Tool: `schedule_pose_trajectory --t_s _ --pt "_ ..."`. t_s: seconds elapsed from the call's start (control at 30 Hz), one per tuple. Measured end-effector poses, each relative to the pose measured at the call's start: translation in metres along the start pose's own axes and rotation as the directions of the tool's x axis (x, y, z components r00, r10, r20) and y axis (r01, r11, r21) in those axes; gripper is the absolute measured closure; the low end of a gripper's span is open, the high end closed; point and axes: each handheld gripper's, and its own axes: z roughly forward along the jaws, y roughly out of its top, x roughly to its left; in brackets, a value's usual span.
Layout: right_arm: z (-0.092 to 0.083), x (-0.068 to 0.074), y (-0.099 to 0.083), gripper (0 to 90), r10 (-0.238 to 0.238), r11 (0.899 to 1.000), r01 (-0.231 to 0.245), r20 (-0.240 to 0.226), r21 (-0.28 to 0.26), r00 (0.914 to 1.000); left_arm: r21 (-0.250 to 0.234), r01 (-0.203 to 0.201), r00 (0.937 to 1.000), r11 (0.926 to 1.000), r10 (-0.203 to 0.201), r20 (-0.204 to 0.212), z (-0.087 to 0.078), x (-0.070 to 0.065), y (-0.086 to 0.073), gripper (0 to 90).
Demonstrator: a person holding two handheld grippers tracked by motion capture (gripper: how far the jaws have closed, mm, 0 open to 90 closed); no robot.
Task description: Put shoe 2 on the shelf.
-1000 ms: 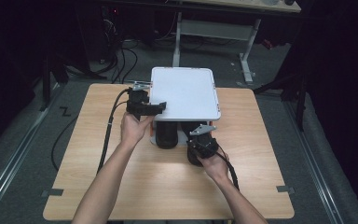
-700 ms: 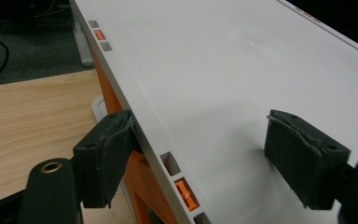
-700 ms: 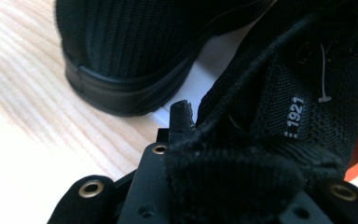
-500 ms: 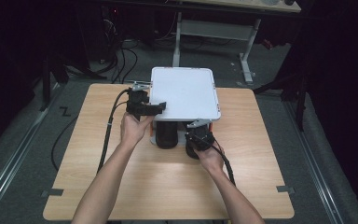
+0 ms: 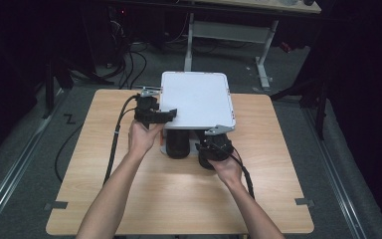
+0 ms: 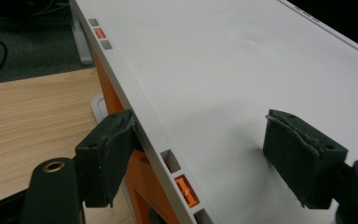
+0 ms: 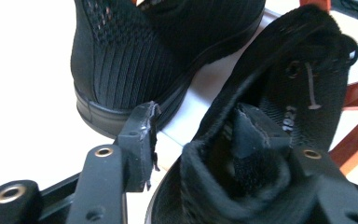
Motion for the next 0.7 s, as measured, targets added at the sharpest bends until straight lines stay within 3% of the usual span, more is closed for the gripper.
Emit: schedule_pose_trajectory --t_s 0.23,0.47,0.7 --pt "-0.022 -0.008 0.000 45.9 0.037 0.998 -0.038 -0.018 -0.054 0.9991 -0.001 -0.004 1.0000 1.0000 0.004 0.000 0.000 0.000 0.000 25.0" --pt "-0.046 -0.010 -0.002 45.9 0.040 0.991 -0.043 -0.026 -0.123 0.9989 -0.002 -0.008 1.0000 1.0000 0.008 0.000 0.000 0.000 0.000 25.0" --pt "-0.074 -0.012 -0.022 46.5 0.058 0.984 -0.059 -0.007 -0.167 0.9983 0.001 -0.014 0.9999 0.9999 0.014 0.000 0.000 0.000 0.000 25.0"
